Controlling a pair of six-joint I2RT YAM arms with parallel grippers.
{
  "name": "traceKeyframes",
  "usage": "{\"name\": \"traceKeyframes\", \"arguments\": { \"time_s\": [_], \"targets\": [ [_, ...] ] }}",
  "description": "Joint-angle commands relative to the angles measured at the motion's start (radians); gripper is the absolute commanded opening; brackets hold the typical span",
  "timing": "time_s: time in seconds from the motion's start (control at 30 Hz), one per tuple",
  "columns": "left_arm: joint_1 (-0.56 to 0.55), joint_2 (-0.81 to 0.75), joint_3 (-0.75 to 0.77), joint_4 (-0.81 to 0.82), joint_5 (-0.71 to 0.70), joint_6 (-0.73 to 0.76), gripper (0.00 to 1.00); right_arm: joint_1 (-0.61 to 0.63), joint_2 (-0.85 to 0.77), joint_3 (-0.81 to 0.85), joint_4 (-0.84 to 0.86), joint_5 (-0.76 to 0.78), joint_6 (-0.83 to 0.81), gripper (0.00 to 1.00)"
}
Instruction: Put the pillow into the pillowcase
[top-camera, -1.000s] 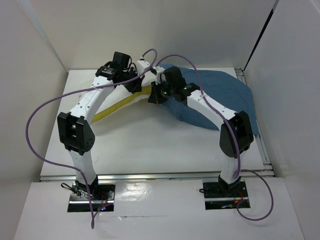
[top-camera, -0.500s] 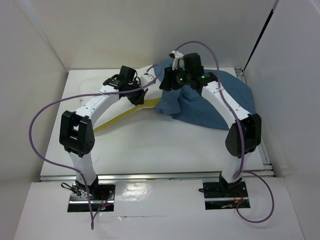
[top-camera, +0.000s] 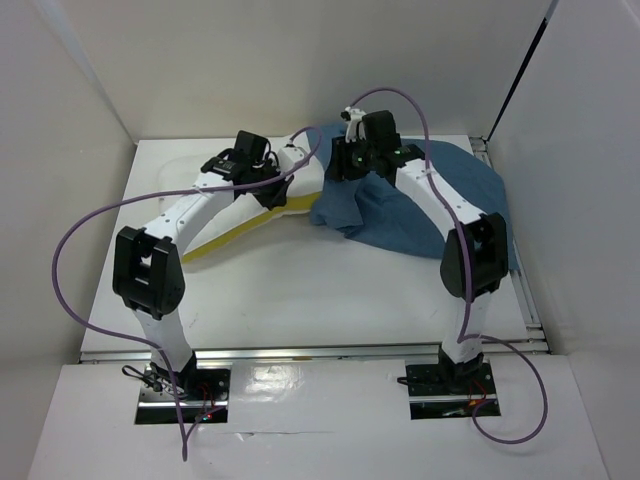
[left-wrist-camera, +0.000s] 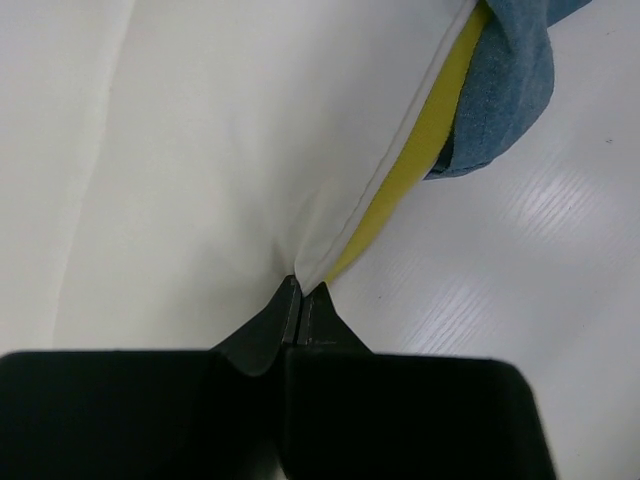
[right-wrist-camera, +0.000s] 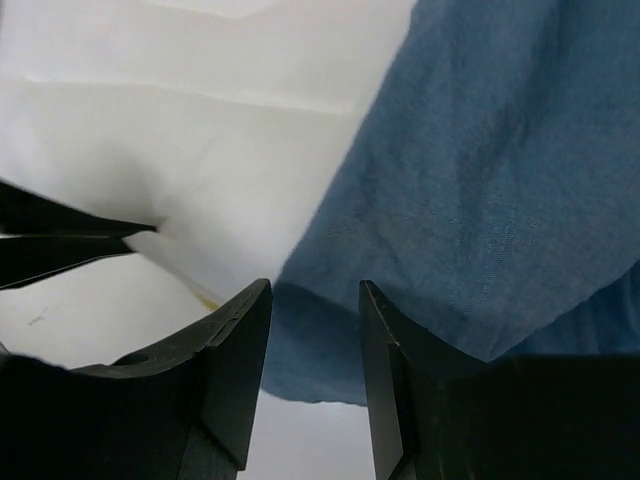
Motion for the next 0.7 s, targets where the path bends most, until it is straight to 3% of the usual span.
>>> {"name": "traceKeyframes", "arguments": {
  "time_s": [0.0, 0.13, 0.17, 0.27, 0.43, 0.67],
  "targets": [
    [0.000, -0.059, 0.012, 0.033, 0.044, 0.006, 0.00, 0.005, 0.074, 0.066, 0.003, 0.011, 0.011, 0.48],
    [0.000, -0.068, 0.012, 0.033, 0.044, 0.015, 0.00, 0.005, 0.133, 0.115, 0.021, 0.044, 0.020, 0.46],
    [0.000, -0.078, 0.003, 0.033, 0.044, 0.025, 0.00, 0.005, 0.142, 0.116, 0.021, 0.044, 0.020, 0.32],
    [0.000, -0.088, -0.017, 0.033, 0.044, 0.025, 0.00, 0.005, 0.176, 0.168, 0.034, 0.011, 0.020, 0.02],
    [0.000, -0.088, -0.029, 0.044, 0.044, 0.025, 0.00, 0.005, 0.197, 0.250, 0.034, -0.097, 0.068, 0.00],
    [-0.032, -0.078, -0.029, 0.073, 0.044, 0.005, 0.00, 0.126, 0.216, 0.333, -0.006, -0.220, 0.135, 0.00]
  ]
}}
